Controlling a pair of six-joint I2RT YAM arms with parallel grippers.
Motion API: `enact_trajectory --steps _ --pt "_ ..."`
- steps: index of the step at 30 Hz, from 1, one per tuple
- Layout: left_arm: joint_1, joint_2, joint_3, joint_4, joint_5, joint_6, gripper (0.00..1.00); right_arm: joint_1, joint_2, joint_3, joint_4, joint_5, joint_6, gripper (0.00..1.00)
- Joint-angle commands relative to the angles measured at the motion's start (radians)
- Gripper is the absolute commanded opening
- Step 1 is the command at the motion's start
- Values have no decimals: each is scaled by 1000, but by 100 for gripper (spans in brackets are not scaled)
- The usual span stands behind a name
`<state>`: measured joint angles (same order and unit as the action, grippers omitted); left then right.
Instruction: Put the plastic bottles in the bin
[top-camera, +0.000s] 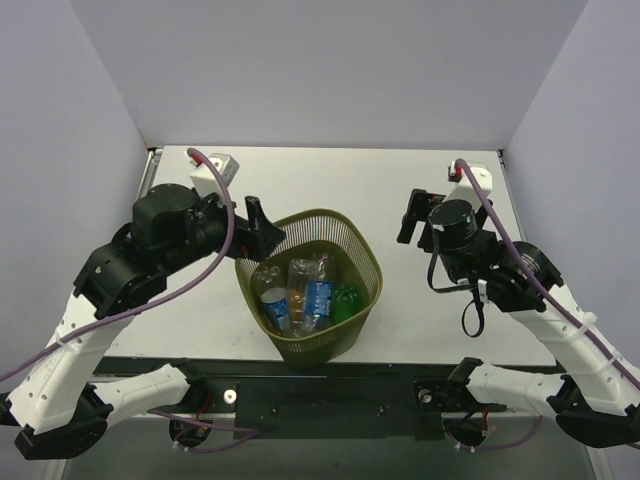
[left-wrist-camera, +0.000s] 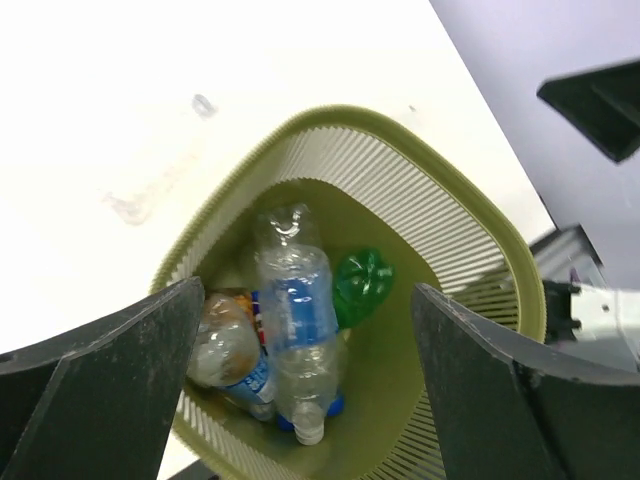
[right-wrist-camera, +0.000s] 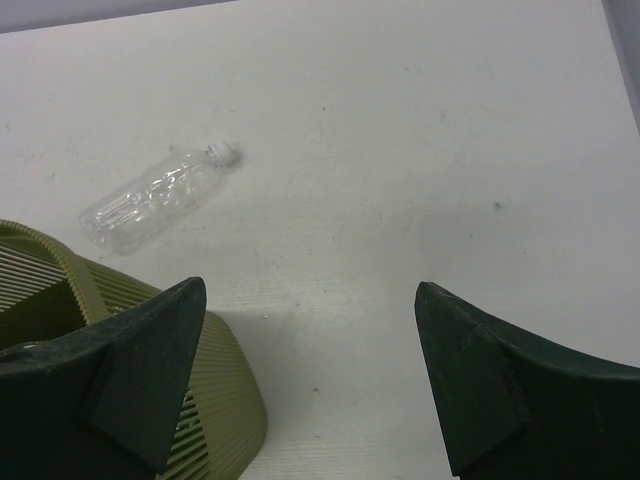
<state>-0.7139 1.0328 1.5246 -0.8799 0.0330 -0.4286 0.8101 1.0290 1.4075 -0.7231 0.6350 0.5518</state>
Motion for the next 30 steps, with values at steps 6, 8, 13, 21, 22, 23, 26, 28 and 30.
enact_trajectory --steps 6,8,13,21,22,23,26,28,30 --pt "7 -76 62 -94 -335 -13 96 44 124 126 -18 -311 -131 80" --pt "13 -92 46 -85 -366 -22 96 54 175 146 -58 -342 -141 80" --pt "28 -128 -50 -16 -404 -32 96 63 265 130 -102 -475 -161 69" --pt "93 -140 -138 42 -357 -33 96 23 247 123 -125 -364 -110 0" --pt "103 -139 -147 50 -349 -32 96 -6 221 125 -128 -294 -89 0" --pt "119 -140 -152 53 -332 -30 96 -20 209 128 -133 -258 -81 0" --pt "152 -134 -173 61 -306 -29 96 -110 151 142 -163 -105 -55 0" --pt "177 -132 -187 67 -289 -25 96 -182 126 143 -180 -74 -43 0" --pt "202 -131 -198 74 -266 -22 95 -268 109 124 -191 -60 -26 0"
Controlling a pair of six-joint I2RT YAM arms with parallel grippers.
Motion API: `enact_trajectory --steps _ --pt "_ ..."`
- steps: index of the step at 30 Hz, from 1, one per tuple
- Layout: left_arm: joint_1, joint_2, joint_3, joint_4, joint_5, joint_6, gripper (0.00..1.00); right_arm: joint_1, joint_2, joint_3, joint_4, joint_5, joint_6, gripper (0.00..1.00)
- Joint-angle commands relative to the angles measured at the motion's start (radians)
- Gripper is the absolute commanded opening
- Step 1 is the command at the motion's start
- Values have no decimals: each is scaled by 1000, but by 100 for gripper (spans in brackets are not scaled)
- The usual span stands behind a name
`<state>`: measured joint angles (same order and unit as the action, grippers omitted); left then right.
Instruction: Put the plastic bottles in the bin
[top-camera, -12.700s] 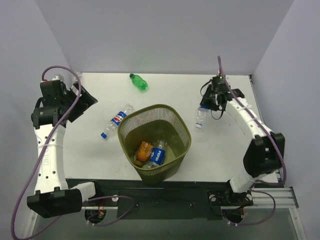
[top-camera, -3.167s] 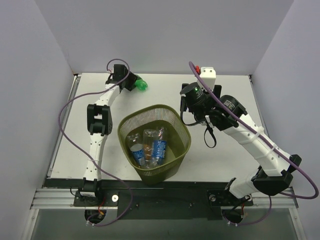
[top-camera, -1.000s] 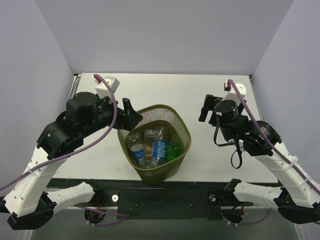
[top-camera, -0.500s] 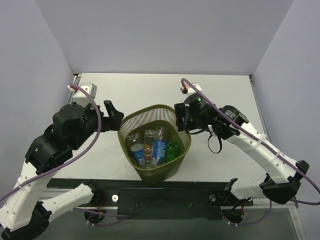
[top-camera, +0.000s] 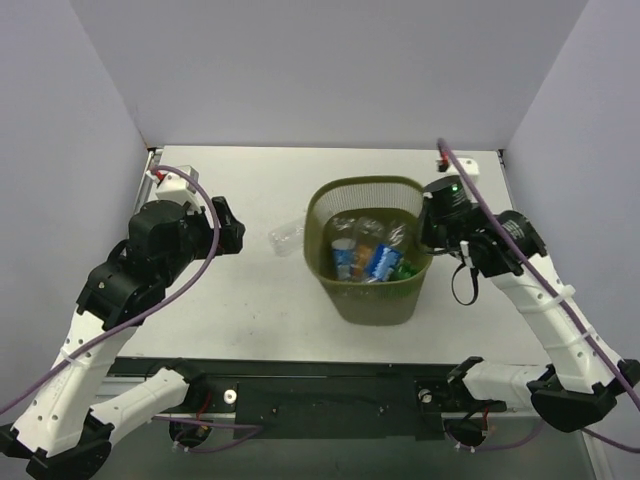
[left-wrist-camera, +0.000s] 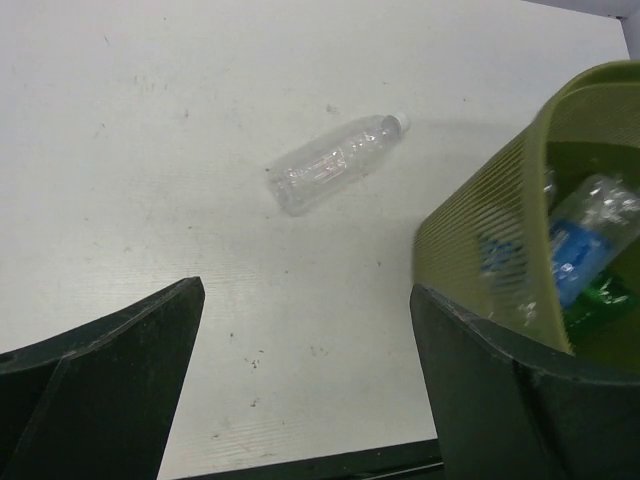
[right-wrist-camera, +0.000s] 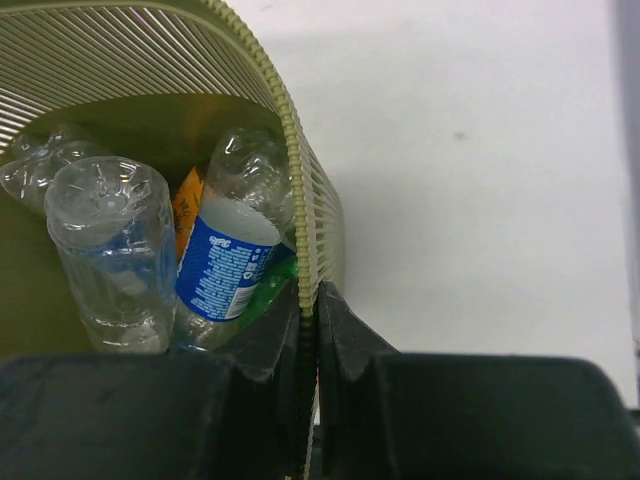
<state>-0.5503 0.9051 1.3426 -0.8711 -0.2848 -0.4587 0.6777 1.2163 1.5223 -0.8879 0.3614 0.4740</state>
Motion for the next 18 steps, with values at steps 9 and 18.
enact_trajectory --steps 9,18 --pt "98 34 -62 103 101 32 96 -323 -138 -154 -13 197 84 0" --pt "90 343 -135 331 173 204 97 -348 -172 -177 -11 180 97 75"
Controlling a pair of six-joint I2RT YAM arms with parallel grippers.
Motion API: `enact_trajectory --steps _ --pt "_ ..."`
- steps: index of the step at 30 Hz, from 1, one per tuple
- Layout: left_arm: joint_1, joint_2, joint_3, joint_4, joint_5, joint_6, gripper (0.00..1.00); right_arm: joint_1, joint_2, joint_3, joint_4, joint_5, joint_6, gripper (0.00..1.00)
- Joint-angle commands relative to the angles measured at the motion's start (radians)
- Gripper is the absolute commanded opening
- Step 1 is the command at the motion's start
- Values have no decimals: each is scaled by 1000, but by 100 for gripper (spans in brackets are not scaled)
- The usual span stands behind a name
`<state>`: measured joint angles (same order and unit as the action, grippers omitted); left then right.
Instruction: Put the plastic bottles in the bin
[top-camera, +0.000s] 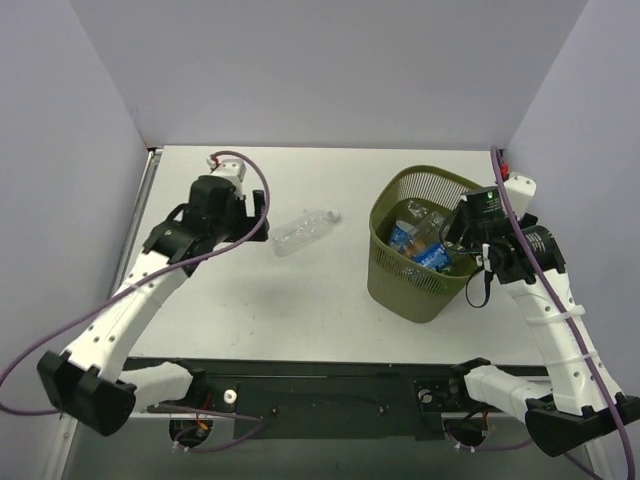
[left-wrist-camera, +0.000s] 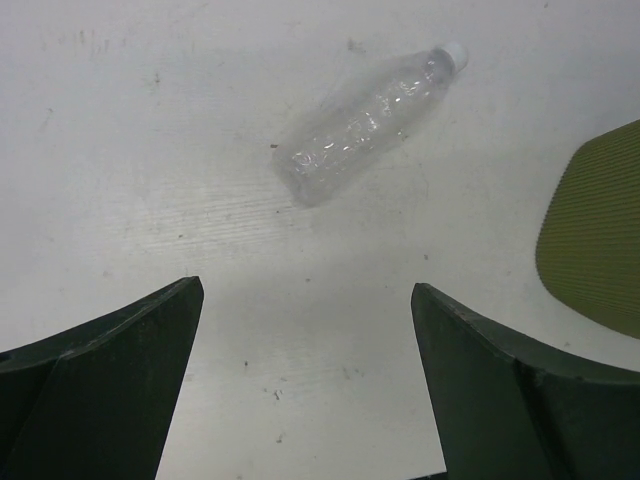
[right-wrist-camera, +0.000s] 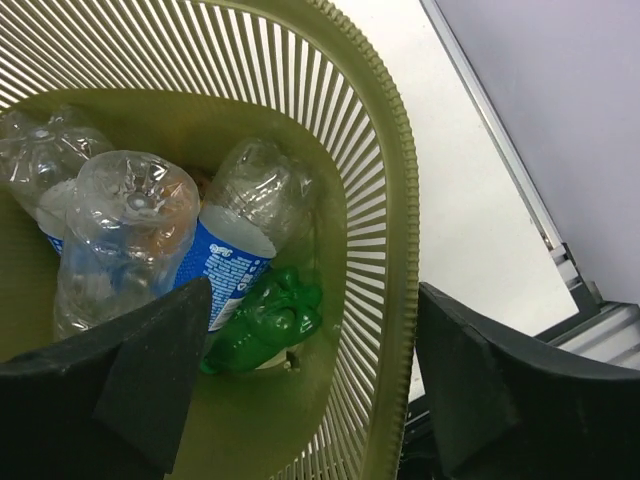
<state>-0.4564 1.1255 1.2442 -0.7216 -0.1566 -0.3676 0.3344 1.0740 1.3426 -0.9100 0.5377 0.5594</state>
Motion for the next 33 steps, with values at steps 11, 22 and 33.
enact_trajectory --steps 11,22,33 --pt "-28 681 265 235 157 423 97 -5 -123 187 -107 88 -4 83" --pt "-38 1042 558 44 196 533 87 -5 -161 239 -164 119 -4 83" --pt "-62 1002 607 -33 166 544 41 -5 -135 247 -136 117 -12 83"
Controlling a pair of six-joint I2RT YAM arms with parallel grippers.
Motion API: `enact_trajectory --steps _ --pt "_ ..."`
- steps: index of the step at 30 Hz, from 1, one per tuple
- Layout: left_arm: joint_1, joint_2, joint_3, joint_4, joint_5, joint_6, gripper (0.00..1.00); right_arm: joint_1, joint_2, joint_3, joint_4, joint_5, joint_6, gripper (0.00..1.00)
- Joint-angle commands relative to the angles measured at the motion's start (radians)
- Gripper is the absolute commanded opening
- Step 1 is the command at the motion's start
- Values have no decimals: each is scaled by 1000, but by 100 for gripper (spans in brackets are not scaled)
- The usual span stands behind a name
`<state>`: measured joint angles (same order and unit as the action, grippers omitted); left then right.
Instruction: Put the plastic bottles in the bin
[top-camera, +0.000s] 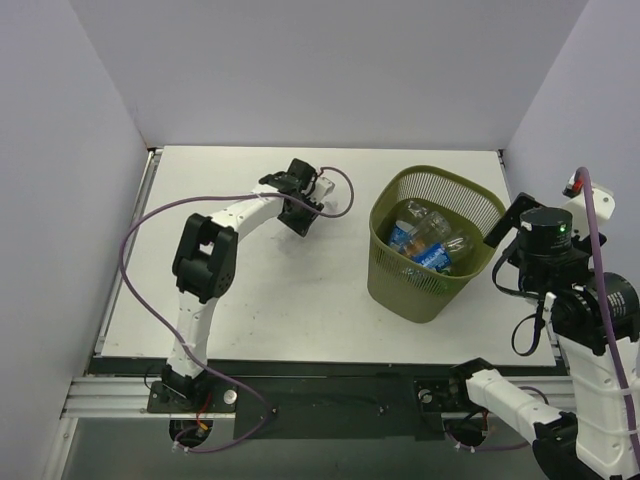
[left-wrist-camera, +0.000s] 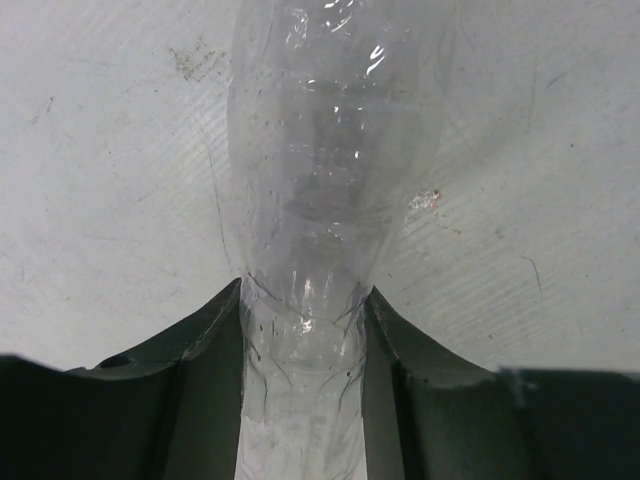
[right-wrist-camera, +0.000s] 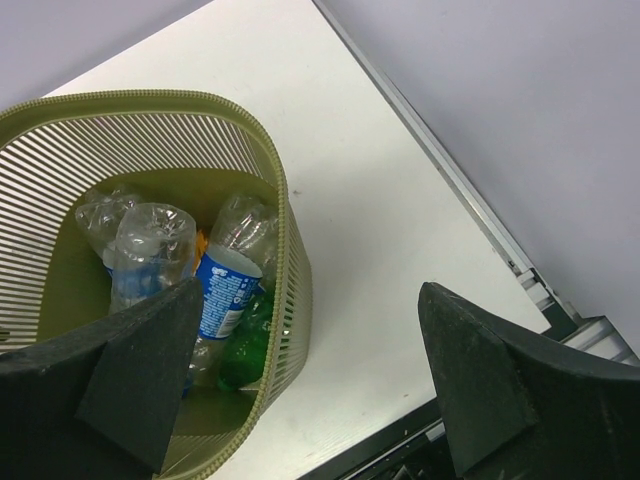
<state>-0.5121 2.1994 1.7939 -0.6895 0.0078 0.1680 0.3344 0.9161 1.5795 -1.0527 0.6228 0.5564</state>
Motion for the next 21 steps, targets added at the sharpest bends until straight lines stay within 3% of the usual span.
enact_trajectory --steps 1,2,5,7,8,10,14,21 --pt "-6 -105 79 -91 -27 2 40 -5 24 8 11 32 -9 83" --pt "-5 -124 135 -116 -37 -24 31 -5 26 7 13 34 -9 83" --pt "0 -197 324 -200 16 -93 27 -5 18 -3 40 44 -1 82" --pt "-8 -239 445 -185 85 -154 23 -5 4 -7 62 48 2 82" --pt "-11 -250 500 -173 112 -204 15 -5 -2 -6 69 57 5 82" --pt "-20 -291 541 -108 199 -261 7 -5 -16 -1 82 72 5 82" --pt "-49 -401 480 133 336 -367 0 -5 -17 19 73 97 -16 83" --pt "-184 -386 435 360 575 -521 0 -5 -37 22 68 111 -30 84"
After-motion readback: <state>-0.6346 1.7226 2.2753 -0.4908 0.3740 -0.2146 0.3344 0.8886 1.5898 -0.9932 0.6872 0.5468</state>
